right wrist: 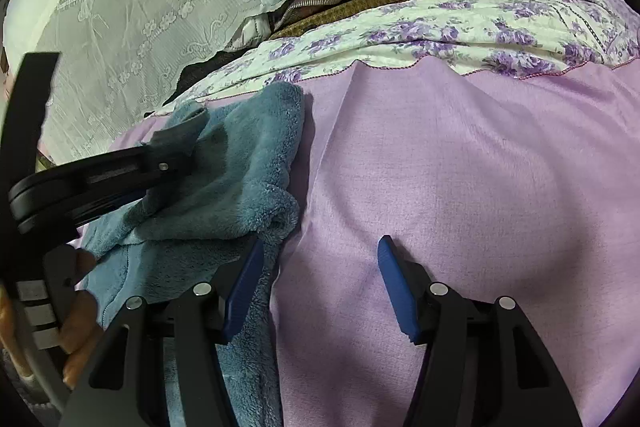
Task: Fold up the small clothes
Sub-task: 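Lay the sleeve down on the jacket and open the left gripper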
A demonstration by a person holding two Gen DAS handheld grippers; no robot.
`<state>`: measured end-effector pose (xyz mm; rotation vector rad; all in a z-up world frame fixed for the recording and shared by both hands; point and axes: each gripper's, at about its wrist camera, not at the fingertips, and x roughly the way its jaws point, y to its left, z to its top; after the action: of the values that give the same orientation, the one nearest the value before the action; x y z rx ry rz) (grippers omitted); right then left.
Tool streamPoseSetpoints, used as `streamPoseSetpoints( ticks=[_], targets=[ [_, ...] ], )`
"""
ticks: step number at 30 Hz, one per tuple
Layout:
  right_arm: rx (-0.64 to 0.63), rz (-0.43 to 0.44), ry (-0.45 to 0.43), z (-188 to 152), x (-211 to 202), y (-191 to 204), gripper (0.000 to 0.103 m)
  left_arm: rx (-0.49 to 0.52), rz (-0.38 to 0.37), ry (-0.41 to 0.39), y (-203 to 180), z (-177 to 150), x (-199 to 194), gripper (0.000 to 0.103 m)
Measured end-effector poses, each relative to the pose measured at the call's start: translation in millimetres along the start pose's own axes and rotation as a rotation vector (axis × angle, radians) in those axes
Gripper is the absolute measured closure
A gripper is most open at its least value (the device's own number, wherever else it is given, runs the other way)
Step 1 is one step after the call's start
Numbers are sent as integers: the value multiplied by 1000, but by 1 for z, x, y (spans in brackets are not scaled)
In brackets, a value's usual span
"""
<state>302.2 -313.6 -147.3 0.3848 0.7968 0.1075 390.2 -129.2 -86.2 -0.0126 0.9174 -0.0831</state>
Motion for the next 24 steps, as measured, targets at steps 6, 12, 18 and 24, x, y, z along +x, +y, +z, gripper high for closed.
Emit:
streamPoseSetpoints(
  ticks=[6, 12, 18, 24],
  targets=[
    [12, 17, -3, 1, 0, -1, 43, -8, -10, -56, 37, -6, -43, 17],
    [30, 30, -16, 1, -4, -6, 44, -59, 159, -116, 110, -16, -70, 14],
    [38, 24, -36, -1, -7, -8, 44, -206, 227, -85, 187, -30, -67, 14],
    [40, 0, -67, -3, -12, -9, 44, -265, 232, -37, 226, -49, -40, 14]
  ],
)
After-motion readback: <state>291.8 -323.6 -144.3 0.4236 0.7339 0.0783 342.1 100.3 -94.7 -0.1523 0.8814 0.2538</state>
